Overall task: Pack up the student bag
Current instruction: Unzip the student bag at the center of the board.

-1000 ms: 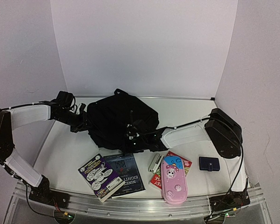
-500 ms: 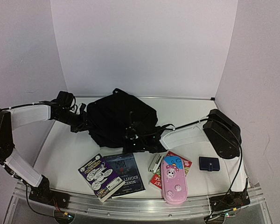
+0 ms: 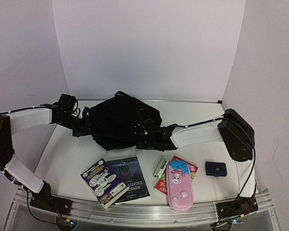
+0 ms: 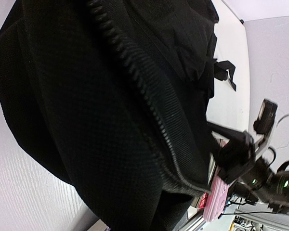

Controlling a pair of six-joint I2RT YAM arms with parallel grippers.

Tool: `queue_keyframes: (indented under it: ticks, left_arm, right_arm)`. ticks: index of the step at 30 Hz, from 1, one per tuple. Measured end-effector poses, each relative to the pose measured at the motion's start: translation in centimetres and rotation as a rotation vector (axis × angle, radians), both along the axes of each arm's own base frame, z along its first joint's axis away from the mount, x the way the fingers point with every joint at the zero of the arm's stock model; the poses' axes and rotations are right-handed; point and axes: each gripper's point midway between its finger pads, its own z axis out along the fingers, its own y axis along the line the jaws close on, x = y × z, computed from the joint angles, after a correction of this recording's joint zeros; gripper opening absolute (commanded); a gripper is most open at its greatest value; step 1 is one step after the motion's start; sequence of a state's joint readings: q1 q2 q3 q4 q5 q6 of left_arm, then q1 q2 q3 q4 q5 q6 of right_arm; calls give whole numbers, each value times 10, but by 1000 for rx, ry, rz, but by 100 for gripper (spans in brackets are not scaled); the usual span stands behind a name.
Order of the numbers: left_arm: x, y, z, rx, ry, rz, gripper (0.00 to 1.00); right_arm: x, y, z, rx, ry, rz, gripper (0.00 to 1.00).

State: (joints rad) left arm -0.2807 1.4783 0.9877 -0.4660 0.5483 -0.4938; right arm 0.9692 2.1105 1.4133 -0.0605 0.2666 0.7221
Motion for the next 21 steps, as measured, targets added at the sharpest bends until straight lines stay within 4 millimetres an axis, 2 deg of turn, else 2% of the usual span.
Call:
queue_keyframes:
  ticks: [5,10,11,13,15,18,21]
  left_arm:
    - [-3,-5,7,-9,-24,-21,0]
    - [-4,-5,10,-11,-37,-30,0]
    - [-4,-5,10,-10,-37,-33,0]
    - [-6,-6,10,-17,-37,-43,0]
    - [-9,-7,10,-27,-35,-54,0]
    - [-12,-6,13,-45,-39,-73,0]
    - [-14,-8,17,-67,-48,-94,0]
  right_arm:
    - [23,-15,13,63,8,-9,0]
    - [26,-14,15,72,16,51,0]
    - [24,-14,14,67,19,72,6]
    - [21,-13,14,60,23,124,30]
    - [16,-15,18,35,12,173,45]
    - [8,-14,37,-5,-35,256,59]
    - [-9,6,66,-4,-101,358,67]
